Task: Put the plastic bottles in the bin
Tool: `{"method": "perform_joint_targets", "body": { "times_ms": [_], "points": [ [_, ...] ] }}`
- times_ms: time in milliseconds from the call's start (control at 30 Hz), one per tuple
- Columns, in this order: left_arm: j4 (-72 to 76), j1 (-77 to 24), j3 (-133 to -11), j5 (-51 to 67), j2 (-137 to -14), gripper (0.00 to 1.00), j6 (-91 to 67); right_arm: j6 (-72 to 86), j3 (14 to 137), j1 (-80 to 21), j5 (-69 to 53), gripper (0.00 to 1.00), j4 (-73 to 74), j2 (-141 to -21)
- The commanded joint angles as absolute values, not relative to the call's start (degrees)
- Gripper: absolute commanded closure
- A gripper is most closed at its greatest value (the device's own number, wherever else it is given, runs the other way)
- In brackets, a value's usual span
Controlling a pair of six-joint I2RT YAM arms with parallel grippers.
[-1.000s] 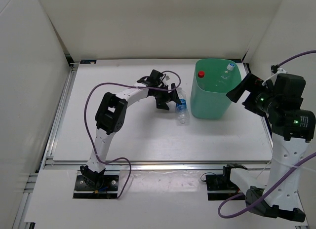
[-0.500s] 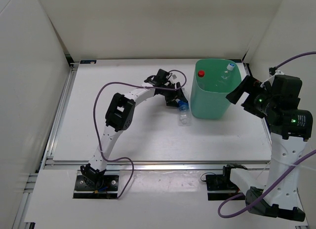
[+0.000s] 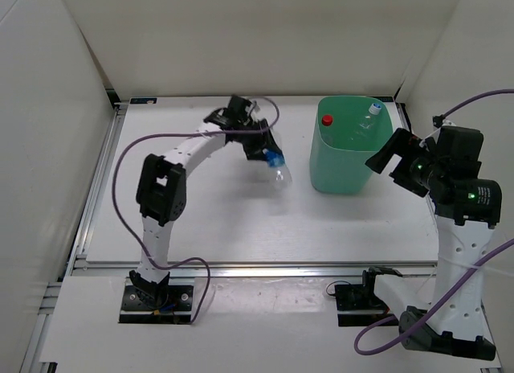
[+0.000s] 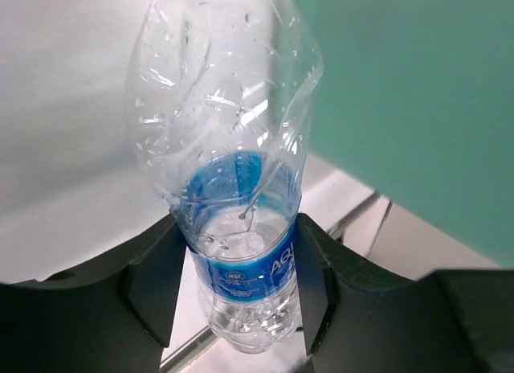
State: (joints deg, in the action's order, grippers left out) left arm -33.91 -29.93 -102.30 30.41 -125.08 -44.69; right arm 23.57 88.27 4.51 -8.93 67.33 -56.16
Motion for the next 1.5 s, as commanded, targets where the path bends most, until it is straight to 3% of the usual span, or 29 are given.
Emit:
{"method": "perform_joint_targets", "body": {
  "times_ms": [0, 167, 267, 500, 867, 900, 1000, 1167, 1300, 1467],
  "points": [
    [-38.7, -27.2, -112.0, 20.8, -112.5, 0.41, -39.5, 24.1, 86.8, 4.8, -9.5, 0.00, 64.6, -54.6],
    [-42.1, -29.6, -138.9, 18.1, -118.1, 0.37, -35.2, 27.1, 83.6, 4.8, -10.0, 0.00, 61.4, -52.7],
    [-40.0, -32.5, -146.3, 20.6, -122.9, 0.37, -37.3, 27.6, 83.6, 4.8, -11.4, 0.00, 60.7, -52.7],
    [-27.8, -38.2, -148.8, 20.0, -127.4, 0.32, -38.6, 27.6, 89.4, 4.8, -10.9, 0.00, 61.3, -54.0],
    [-26.0, -40.9, -147.5, 15.7, -130.7, 0.24, -37.1, 27.6, 99.7, 4.8, -11.4, 0.00, 67.8, -55.5],
    [-26.0, -41.6, -147.5, 15.7, -130.7, 0.19, -37.1, 27.6, 99.7, 4.8, -11.4, 0.00, 67.8, -55.5],
    [-26.0, -43.2, -146.3, 12.9, -129.3, 0.00, -35.3, 27.6, 99.7, 4.8, -9.7, 0.00, 68.4, -55.0],
    [-26.0, -44.5, -141.6, 5.0, -121.4, 0.00, -30.2, 28.2, 99.1, 4.8, -8.9, 0.00, 72.2, -58.3],
    [-34.5, -40.1, -130.9, -4.7, -106.5, 0.00, -29.6, 28.2, 95.6, 4.8, -10.1, 0.00, 71.9, -58.6],
    [-43.8, -39.6, -102.1, -22.5, -87.7, 0.00, -30.6, 29.3, 86.6, 4.8, -8.0, 0.00, 66.5, -54.5]
  ]
}}
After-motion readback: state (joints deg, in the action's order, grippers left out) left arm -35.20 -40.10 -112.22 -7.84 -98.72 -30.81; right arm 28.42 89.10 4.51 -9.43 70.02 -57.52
